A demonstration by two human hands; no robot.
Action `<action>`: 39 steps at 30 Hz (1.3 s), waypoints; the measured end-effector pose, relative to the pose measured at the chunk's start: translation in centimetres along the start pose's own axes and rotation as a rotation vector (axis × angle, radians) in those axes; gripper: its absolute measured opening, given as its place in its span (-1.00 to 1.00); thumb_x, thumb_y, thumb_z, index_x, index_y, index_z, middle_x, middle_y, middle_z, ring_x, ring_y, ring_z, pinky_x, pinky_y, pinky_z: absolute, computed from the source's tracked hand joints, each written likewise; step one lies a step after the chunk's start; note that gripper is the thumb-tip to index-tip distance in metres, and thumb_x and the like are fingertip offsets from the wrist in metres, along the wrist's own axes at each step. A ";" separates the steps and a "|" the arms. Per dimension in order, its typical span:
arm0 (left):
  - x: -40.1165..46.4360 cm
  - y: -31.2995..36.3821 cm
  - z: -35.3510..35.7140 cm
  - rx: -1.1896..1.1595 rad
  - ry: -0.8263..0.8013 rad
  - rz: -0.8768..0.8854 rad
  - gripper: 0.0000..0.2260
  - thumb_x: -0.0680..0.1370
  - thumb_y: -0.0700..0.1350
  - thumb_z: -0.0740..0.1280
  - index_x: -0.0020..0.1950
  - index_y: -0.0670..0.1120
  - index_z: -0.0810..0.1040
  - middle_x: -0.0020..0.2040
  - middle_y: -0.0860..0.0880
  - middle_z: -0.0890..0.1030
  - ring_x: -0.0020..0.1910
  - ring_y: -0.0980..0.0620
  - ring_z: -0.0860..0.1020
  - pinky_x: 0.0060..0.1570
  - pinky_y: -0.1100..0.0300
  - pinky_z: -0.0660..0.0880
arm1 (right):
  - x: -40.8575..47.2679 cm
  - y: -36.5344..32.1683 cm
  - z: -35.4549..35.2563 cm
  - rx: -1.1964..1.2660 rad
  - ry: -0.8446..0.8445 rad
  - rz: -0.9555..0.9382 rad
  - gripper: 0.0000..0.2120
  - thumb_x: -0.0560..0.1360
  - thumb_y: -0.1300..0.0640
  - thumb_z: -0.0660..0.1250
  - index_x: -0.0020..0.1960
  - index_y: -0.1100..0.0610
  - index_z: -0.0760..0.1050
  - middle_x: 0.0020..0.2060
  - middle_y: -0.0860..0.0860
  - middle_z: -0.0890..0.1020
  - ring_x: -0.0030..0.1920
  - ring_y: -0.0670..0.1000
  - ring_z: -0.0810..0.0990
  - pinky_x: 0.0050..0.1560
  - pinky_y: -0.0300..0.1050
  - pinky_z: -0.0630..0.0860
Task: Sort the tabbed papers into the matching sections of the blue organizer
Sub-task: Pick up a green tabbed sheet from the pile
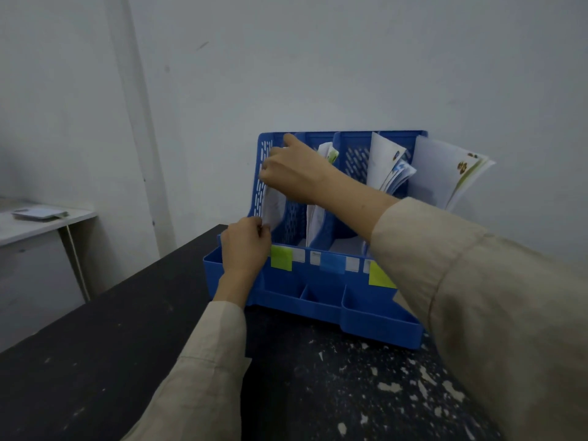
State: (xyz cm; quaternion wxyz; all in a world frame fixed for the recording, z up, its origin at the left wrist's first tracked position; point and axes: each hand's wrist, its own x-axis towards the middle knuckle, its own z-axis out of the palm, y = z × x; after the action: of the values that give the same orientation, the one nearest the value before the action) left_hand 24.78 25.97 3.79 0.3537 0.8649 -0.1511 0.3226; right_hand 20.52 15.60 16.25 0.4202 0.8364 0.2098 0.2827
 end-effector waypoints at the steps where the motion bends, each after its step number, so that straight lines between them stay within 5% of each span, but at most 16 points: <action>1: -0.2 0.2 -0.2 -0.020 0.031 -0.001 -0.64 0.52 -0.19 0.28 -0.46 -0.13 0.27 -0.51 -0.08 0.35 -0.49 -0.06 0.33 -0.37 0.12 0.27 | -0.6 0.1 -0.3 0.002 0.014 0.005 -0.74 0.53 0.40 0.08 0.11 0.24 0.48 0.02 0.12 0.55 0.05 0.12 0.51 0.15 0.03 0.31; 3: -0.5 0.7 -0.7 -0.056 0.113 -0.026 -0.87 0.49 -0.13 0.32 -0.23 -0.15 0.52 -0.32 -0.13 0.58 -0.32 -0.14 0.52 -0.22 0.05 0.45 | -2.2 0.2 -1.1 -0.007 0.039 0.020 -0.70 0.54 0.37 0.07 0.22 0.24 0.42 0.19 0.14 0.49 0.20 0.16 0.45 0.25 0.09 0.27; 6: -0.5 1.9 -1.3 -0.113 0.257 0.037 -0.67 0.45 -0.06 0.35 0.17 -0.15 0.49 0.04 -0.13 0.60 -0.03 -0.15 0.57 0.00 -0.09 0.49 | -5.0 0.3 -1.8 -0.009 0.121 0.019 -0.71 0.54 0.31 0.11 0.23 0.23 0.43 0.24 0.16 0.47 0.24 0.17 0.45 0.24 0.14 0.30; 9: -0.7 4.5 -1.6 -0.123 0.348 0.245 -0.67 0.47 -0.06 0.27 0.16 -0.20 0.48 0.04 -0.18 0.55 -0.02 -0.19 0.54 -0.07 -0.09 0.48 | -9.0 0.3 -1.6 0.008 0.303 0.016 -0.80 0.42 0.32 0.27 0.02 0.21 0.56 0.07 0.17 0.60 0.02 0.16 0.59 0.02 0.11 0.47; 12: -1.5 8.3 -1.2 -0.144 0.317 0.452 -0.74 0.51 -0.10 0.24 0.13 -0.21 0.48 0.03 -0.20 0.53 0.01 -0.23 0.53 -0.02 -0.05 0.42 | -14.3 0.7 -2.0 0.052 0.343 0.100 -0.76 0.46 0.30 0.16 0.01 0.20 0.57 0.06 0.17 0.61 0.01 0.17 0.59 0.00 0.09 0.48; 23: -13.2 18.9 2.6 -0.355 -0.362 0.949 -0.75 0.51 -0.04 0.21 0.10 -0.10 0.55 0.05 -0.05 0.55 -0.01 -0.04 0.52 -0.03 0.04 0.44 | -35.2 1.2 -1.9 0.202 -0.032 0.712 -0.75 0.37 0.29 0.29 0.03 0.18 0.59 -0.06 0.13 0.63 -0.16 0.19 0.60 -0.19 -0.01 0.48; 26: -16.4 19.4 4.0 -0.358 -0.613 1.054 -0.68 0.52 0.04 0.15 0.14 -0.05 0.55 0.10 0.00 0.53 0.05 0.01 0.51 0.06 0.03 0.44 | -39.8 0.7 -2.3 0.307 -0.226 0.954 -0.76 0.51 0.22 0.22 0.15 0.16 0.55 0.04 0.11 0.59 -0.02 0.18 0.57 -0.09 0.03 0.47; 34: -20.0 18.4 5.7 -0.329 -0.993 1.037 -0.38 0.49 0.37 -0.07 0.39 0.08 0.37 0.39 0.07 0.34 0.34 0.14 0.30 0.29 0.33 0.15 | -46.0 -0.7 -0.1 0.435 -0.884 1.409 -0.48 0.57 -0.16 0.15 0.38 0.14 0.32 0.33 0.15 0.39 0.26 0.16 0.44 0.15 0.01 0.43; 39: -20.3 18.3 5.7 -0.270 -1.073 1.001 -0.28 0.41 0.45 -0.21 0.48 0.18 0.20 0.52 0.11 0.16 0.45 0.18 0.13 0.35 0.37 -0.04 | -47.9 -1.0 0.5 0.494 -0.990 1.580 -0.38 0.51 -0.32 0.12 0.19 0.22 0.46 0.37 0.25 0.33 0.32 0.24 0.36 0.20 0.05 0.39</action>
State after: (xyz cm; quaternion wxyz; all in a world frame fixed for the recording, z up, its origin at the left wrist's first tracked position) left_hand 3.25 9.74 -3.32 0.1455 0.6802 -0.7172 -0.0426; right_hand -15.25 -12.32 0.94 -0.0384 0.8254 -0.5612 0.0471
